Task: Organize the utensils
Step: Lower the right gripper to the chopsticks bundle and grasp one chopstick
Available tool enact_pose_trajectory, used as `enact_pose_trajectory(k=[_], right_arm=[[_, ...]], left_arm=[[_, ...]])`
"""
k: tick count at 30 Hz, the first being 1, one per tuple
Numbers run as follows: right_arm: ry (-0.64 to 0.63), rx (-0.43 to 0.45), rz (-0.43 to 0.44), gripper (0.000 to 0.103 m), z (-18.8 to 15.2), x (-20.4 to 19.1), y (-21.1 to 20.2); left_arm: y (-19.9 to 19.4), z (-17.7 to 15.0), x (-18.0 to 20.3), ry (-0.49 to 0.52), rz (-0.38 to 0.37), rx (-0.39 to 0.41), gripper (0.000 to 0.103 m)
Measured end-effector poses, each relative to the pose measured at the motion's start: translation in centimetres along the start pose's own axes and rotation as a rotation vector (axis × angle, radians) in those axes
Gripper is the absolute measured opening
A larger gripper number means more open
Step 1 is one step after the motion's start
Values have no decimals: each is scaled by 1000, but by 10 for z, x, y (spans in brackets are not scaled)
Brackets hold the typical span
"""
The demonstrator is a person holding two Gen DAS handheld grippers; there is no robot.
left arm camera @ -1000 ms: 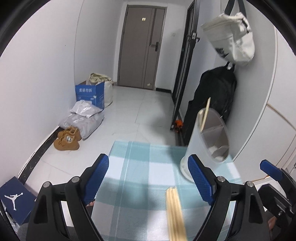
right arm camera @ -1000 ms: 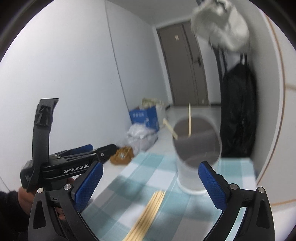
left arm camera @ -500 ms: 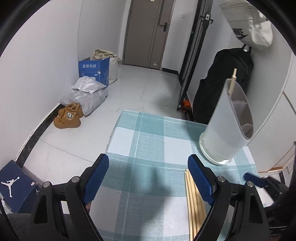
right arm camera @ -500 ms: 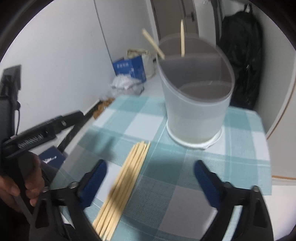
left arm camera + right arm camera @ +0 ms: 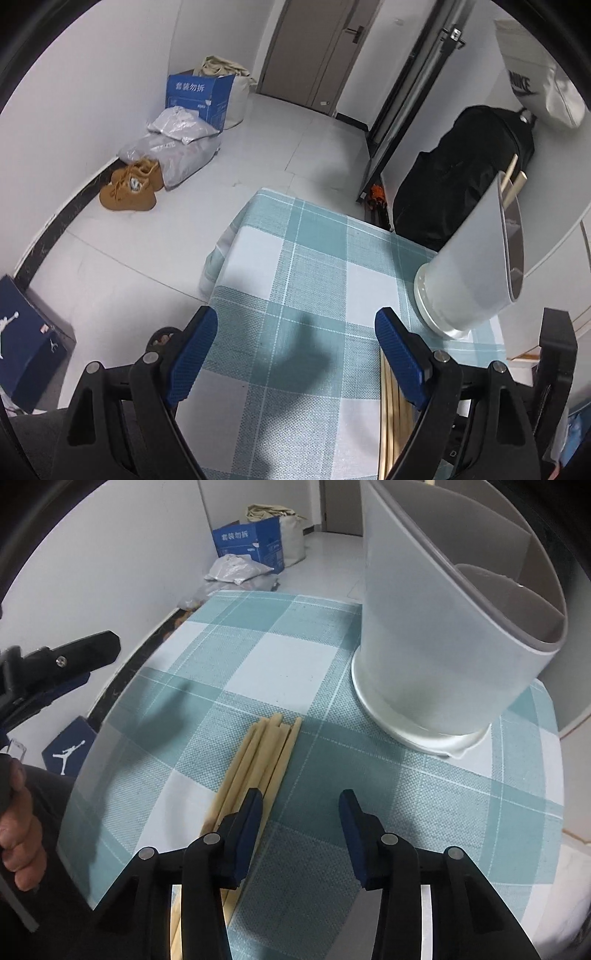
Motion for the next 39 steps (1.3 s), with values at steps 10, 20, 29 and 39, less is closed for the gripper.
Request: enact_pose_trajectory(k=[10,20,29,39], right_arm=[[42,-73,-19,32,4,3,1],[47,-129,-109,24,15,-2,14],[71,-141,-88,6,35,-9,25],[227,3,104,5,24,6,-16]], left_arm=[[5,3,-7,-70,-28,-39,84],[5,0,-13,-63,-12,-59,84],[9,-8,-9,7,-9,-89,84],[19,-49,26,183,-42,-216,84]])
Point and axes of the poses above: each gripper's, at about its wrist camera, not at the fingertips, and y roughly the way its jaws point, x to its right, z to its top, the point moved 9 cm from there along y, roughly the way its jaws point, and after that the axes turned 5 degrees about z, right-handed, at the moved point
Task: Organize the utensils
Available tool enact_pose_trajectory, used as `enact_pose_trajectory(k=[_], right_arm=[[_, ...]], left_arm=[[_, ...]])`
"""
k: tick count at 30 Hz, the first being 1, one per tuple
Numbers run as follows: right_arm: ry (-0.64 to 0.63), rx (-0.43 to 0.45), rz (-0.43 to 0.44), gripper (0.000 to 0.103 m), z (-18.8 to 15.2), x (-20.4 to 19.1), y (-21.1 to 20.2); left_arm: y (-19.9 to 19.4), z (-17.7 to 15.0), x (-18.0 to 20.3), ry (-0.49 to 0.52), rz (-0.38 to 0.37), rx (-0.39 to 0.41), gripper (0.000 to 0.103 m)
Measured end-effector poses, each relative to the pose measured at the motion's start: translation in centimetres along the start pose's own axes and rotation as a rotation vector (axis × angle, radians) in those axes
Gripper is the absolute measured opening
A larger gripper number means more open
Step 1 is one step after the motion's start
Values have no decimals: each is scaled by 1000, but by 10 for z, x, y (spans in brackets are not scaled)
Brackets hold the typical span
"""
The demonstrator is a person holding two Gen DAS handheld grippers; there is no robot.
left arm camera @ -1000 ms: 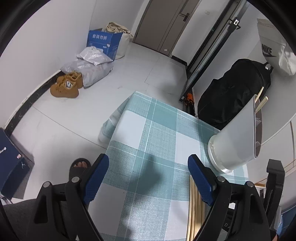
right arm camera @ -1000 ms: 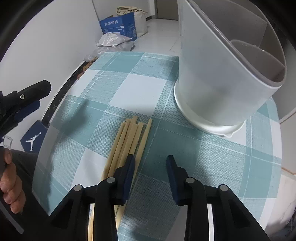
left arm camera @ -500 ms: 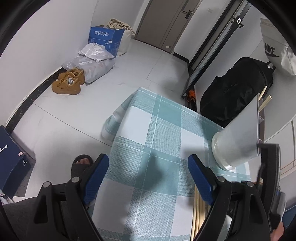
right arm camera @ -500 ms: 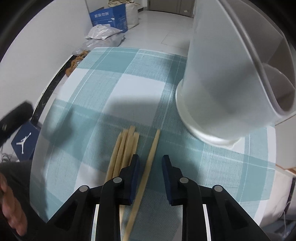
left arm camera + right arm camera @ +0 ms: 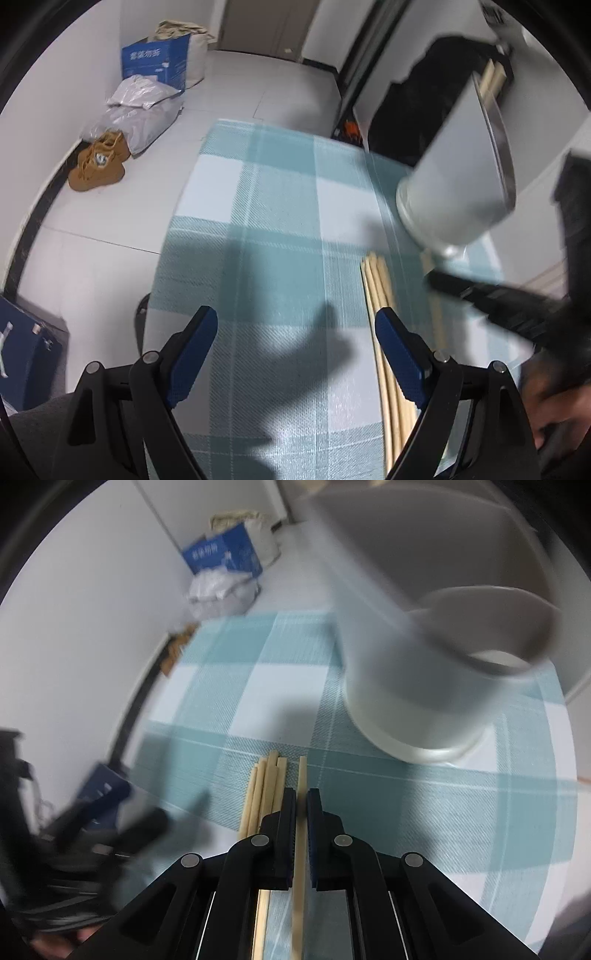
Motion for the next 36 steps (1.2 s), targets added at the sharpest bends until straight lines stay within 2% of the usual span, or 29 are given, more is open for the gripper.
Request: enact_pose_trajectory(k=[5,11,18,20,22,26,29,31,32,34,36], right_arm=[[132,86,129,5,-9,23,-38],[234,146,244,5,-6,52,-61],[228,222,290,5,-5,65,-77],[240,237,309,5,-14,78,-87],[259,245,330,5,-20,87,-91],[292,260,357,5,-20,99,-100],[305,280,365,5,-18,105,-105],[297,292,354,5,-15,105,-108],[290,296,351,5,-15,104,-110],[277,304,349,5,-15,102,-115],[263,307,344,5,-10,102,-114]], left_arm=[[9,-14,14,39,6,-61,84],[10,-17,19,129,131,-35,84],[12,-17,15,144,181,-34,85],[14,-14,17,139,188,-39,85],[17,-11,18,137,195,-47,85],[25,-5,24,189,257,-73,86],[28,-4,24,195,259,-96,86],[31,-1,24,181,249,-120,83],[31,-1,26,184,241,-128,78],[32,2,32,203,216,-145,64],[31,0,44,237,199,-161,38]])
Point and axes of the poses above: each gripper's, at about its wrist camera, not at the fingertips, and y roughly the way its jaws point, x to its right, z to its top, the point moved 9 cm from there along y, roughly the way its jaws point, and after that the axes turned 5 degrees about z, right-handed, at the moved point
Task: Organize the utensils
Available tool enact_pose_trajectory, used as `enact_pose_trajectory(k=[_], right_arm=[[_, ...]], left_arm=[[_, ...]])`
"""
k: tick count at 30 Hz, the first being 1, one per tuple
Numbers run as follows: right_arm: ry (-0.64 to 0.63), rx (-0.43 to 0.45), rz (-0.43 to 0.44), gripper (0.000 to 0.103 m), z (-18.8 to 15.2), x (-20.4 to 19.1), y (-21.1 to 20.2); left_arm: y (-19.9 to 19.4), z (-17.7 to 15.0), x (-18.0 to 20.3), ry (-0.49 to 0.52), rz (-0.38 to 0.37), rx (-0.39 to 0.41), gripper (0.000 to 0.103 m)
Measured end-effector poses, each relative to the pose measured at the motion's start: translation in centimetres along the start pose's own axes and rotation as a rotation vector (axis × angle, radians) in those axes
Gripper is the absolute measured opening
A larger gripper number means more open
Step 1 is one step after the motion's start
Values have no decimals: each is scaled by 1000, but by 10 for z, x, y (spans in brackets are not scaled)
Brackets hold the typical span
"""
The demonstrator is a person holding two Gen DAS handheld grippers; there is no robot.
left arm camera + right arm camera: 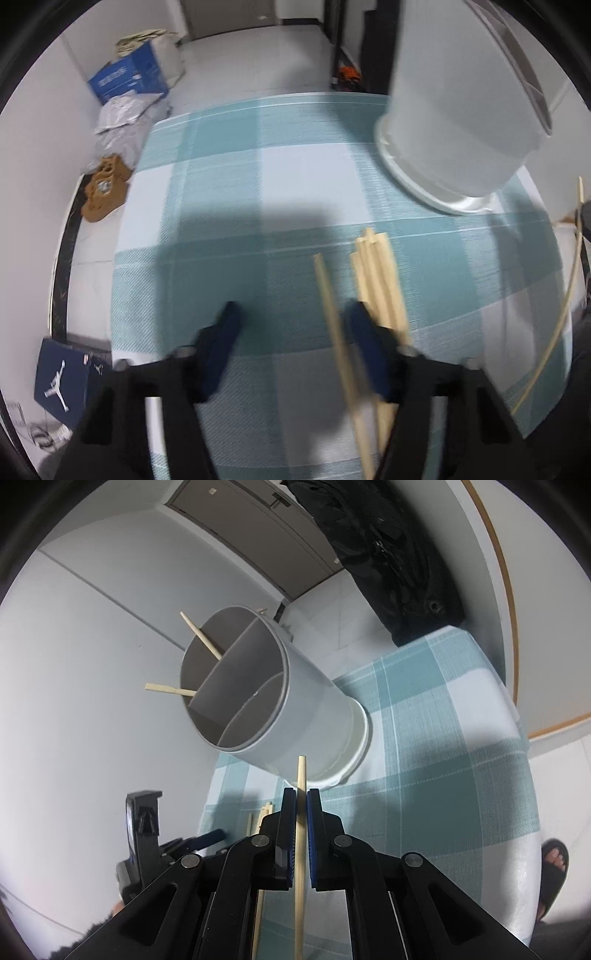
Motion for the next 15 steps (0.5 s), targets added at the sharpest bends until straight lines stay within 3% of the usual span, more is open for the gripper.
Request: enact_pose_trajectory(k=[1,3,4,9,15], right_arm=[[-5,3,-1,5,0,-1,0],[-10,5,2,5,1,-3,0],[-15,7,1,5,1,-3,-2],[-48,10,-13,5,0,-5,-7],[-85,24,-17,5,-1,-10,-4]], left_arm=[[-2,-1,6,19,-8,-6,31],[-3,0,16,59,-35,-25,6],[-3,0,20,80,-39,-31,4],[-1,3,12,33,-81,-24,2],[-30,7,-10,-75,-103,152,2]])
Point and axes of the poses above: each gripper's, at about its wrist camera, not at the fingertips, and y roughly the way its jaws point, x to its right, z to its top, the point moved 9 cm from there along y, roughly the way its jaws point, and after that the axes turned 5 degrees about z, right-handed, at the moved point
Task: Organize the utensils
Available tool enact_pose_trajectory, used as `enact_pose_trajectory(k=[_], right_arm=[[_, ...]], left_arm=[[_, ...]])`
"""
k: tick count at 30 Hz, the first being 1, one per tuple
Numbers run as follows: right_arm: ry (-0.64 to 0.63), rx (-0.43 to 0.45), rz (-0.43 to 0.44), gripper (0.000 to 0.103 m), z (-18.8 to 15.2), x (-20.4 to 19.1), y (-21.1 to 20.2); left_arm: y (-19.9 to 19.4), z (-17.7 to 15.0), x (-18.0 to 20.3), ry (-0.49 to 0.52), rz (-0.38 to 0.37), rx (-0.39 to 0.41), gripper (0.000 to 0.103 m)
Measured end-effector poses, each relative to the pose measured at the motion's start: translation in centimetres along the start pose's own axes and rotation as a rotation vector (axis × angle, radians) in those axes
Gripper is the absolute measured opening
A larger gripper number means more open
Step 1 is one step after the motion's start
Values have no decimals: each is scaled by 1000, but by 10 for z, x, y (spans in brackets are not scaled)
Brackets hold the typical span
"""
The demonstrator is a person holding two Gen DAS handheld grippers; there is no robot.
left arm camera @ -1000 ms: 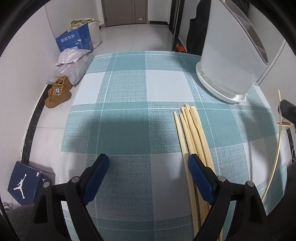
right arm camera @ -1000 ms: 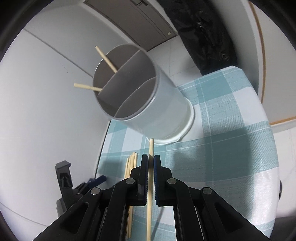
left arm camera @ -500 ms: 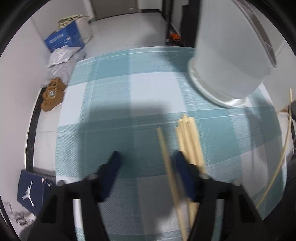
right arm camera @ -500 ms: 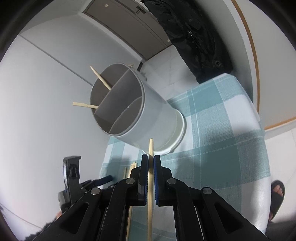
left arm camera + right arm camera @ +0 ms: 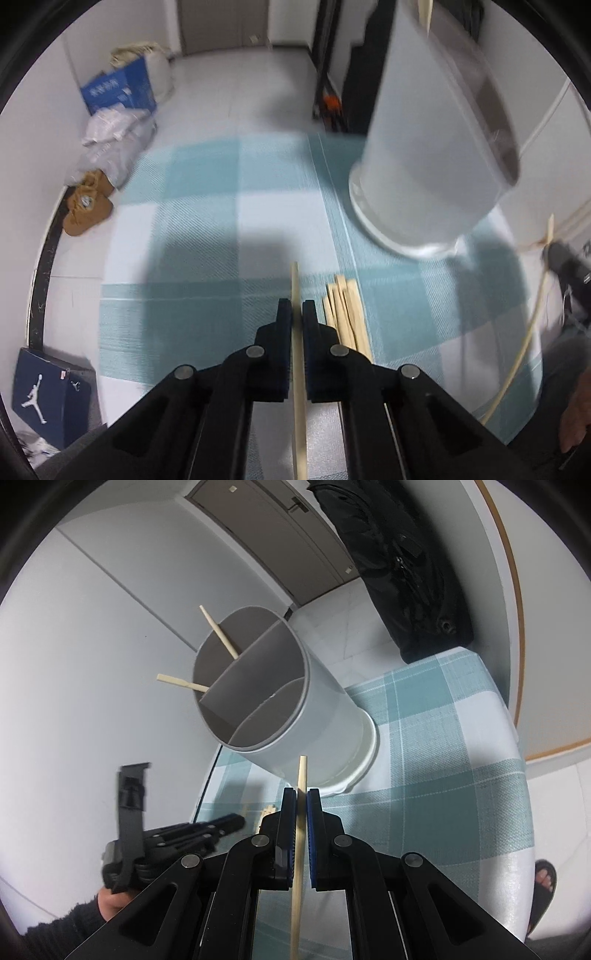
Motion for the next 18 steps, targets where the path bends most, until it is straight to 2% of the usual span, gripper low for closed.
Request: enact_pose_trajectory(k=[2,6,12,18], right_arm=[[-20,7,4,5,-1,-5,0],[-80,38,17,5,-4,-22,-4],[-199,79,-14,5,-10,-51,-10],[-281,93,-19,4,-16,-78,-10]], left_arm=[[-22,3,-5,-35,-17,103,2],[-55,2,-7,-73,-46,238,2],[-79,8,-3,-99,-101,319,2],[-89,21,3,-61,-150,363,1]])
Point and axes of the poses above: each gripper's, at about its wrist camera, not at the fingertips, and y roughly the way its jaws point, x to its right, z to its top, the point moved 9 cm from there along y, roughly the way its jaws point, and after that the axes turned 5 degrees about z, right-handed, at the moved point
